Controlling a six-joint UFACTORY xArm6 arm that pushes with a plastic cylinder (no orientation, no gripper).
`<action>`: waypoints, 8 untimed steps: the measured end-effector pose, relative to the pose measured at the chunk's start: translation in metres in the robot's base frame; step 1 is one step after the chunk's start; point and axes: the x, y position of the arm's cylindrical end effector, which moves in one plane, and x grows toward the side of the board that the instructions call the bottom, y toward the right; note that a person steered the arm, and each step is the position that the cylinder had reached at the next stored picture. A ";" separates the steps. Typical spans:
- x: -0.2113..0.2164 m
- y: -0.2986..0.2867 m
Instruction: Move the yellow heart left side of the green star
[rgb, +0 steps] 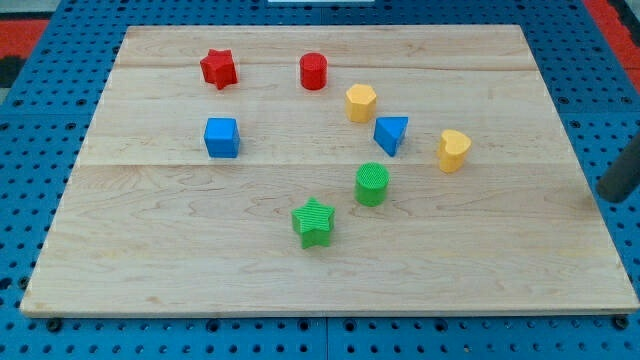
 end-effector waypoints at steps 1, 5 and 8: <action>-0.051 0.007; -0.064 -0.155; -0.065 -0.203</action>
